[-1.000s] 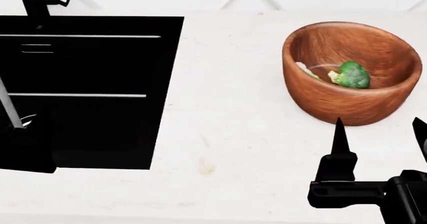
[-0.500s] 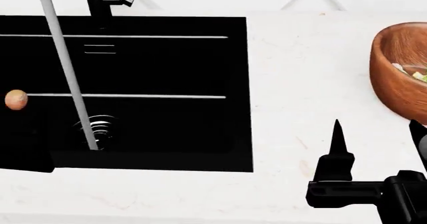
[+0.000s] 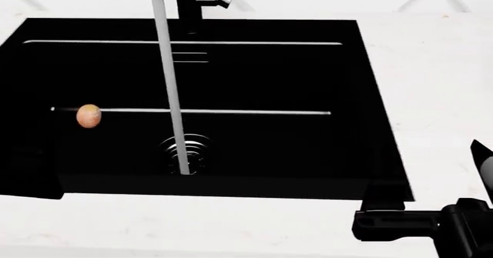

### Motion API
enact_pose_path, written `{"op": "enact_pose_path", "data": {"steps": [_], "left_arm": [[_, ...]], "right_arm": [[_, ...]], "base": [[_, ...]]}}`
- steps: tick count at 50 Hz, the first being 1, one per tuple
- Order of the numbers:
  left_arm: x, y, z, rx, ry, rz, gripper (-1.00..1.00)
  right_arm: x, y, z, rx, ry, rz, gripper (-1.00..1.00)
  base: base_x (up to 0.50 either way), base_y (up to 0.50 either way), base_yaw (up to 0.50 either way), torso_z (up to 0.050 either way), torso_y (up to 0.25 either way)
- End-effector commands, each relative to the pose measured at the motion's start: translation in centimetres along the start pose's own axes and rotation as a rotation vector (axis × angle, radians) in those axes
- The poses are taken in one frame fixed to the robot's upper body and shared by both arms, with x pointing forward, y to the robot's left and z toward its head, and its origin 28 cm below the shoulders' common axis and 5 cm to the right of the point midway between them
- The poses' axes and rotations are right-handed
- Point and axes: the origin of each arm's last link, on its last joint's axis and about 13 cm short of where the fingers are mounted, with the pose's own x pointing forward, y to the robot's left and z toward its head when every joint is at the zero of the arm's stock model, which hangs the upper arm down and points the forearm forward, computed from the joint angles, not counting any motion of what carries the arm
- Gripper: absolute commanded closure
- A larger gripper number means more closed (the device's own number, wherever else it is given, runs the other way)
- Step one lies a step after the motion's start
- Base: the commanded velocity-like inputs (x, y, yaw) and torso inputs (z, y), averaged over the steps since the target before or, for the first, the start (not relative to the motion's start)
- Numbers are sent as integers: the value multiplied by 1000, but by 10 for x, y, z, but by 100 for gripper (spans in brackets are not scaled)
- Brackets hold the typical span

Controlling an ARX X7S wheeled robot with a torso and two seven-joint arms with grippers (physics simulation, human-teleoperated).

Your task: Pick the broccolis and asparaguss from the sink and place them in one bowl. Place the onion in the other bowl. Then turn off the sink faucet.

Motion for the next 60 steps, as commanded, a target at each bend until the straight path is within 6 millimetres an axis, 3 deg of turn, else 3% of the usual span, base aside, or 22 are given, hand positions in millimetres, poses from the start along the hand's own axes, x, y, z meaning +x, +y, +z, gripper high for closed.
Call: {"op": "enact_pose_path", "data": {"steps": [1, 8, 23, 34, 48, 60], "left_arm": [[0, 1, 0, -1, 0, 1, -100], [0, 0, 1, -1, -2, 0, -100], [1, 1, 2, 0, -5, 1, -100], [1, 0, 2, 0, -5, 0, -100], [0, -2, 3, 2, -6, -4, -100], [2, -2, 6, 3, -12, -5, -100]], "right_arm": [[1, 0, -2, 2, 3, 5, -100], [1, 0, 2, -62, 15, -4, -100], [1, -1, 0, -1, -4, -28, -100], [0, -1, -6, 27, -6, -19, -100], [-3, -2, -4, 34, -2, -23, -100], [1, 0, -5, 24, -14, -14, -100]], "base": [[-1, 500, 0, 0, 0], [0, 359, 0, 0, 0], [11, 1, 0, 0, 0], [269, 409, 0, 0, 0], [24, 25, 0, 0, 0], [452, 70, 0, 0, 0]]}}
